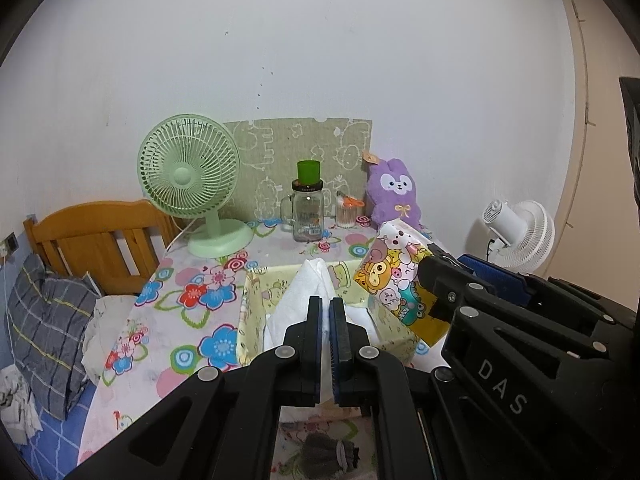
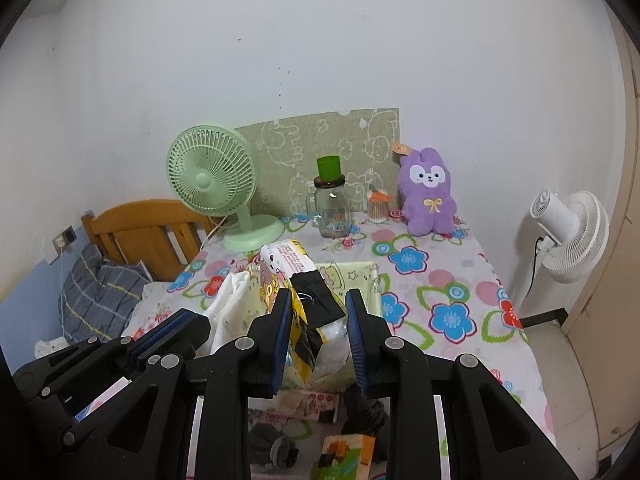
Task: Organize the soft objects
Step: 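Lift and carry the white cloth and snack box over the fabric box with both tools, then open the left tool to drop the cloth while the right tool releases the snack box into the box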
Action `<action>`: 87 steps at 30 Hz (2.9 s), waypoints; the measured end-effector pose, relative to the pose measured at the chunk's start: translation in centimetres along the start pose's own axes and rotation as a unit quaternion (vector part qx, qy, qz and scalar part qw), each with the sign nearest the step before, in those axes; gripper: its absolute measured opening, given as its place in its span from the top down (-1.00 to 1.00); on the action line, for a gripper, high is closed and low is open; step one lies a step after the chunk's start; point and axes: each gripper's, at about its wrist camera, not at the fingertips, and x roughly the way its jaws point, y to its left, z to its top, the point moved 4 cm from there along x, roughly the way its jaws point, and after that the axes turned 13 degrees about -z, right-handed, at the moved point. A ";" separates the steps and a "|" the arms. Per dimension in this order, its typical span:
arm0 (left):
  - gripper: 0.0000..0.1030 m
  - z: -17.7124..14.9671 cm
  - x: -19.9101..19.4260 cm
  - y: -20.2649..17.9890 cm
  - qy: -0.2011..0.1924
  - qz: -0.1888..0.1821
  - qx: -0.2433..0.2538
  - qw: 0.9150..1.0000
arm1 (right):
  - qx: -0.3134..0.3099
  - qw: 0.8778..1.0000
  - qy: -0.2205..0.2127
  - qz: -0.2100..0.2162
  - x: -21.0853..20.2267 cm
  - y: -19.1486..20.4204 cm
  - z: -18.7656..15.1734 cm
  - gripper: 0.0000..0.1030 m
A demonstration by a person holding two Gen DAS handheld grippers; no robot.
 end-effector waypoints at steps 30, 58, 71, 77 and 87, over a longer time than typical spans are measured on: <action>1.00 1.8 8.5 3.6 0.017 0.008 -0.010 1.000 | 0.006 1.000 0.022 -0.007 9.7 0.8 2.4 0.41; -0.01 -3.1 15.2 8.1 0.096 0.013 -0.082 0.992 | -0.025 0.997 0.079 -0.007 17.6 3.3 -1.2 0.41; -0.52 -3.1 14.5 7.6 0.092 0.016 -0.072 0.993 | -0.041 0.996 0.074 -0.012 17.1 3.6 -1.2 -0.56; -0.75 -2.8 13.4 6.9 0.082 0.016 -0.068 0.994 | -0.040 0.997 0.063 -0.019 15.6 3.2 -0.9 -0.73; -0.88 -2.3 10.8 5.4 0.068 0.018 -0.053 0.996 | -0.042 0.998 0.039 -0.025 12.6 2.7 -0.4 -0.96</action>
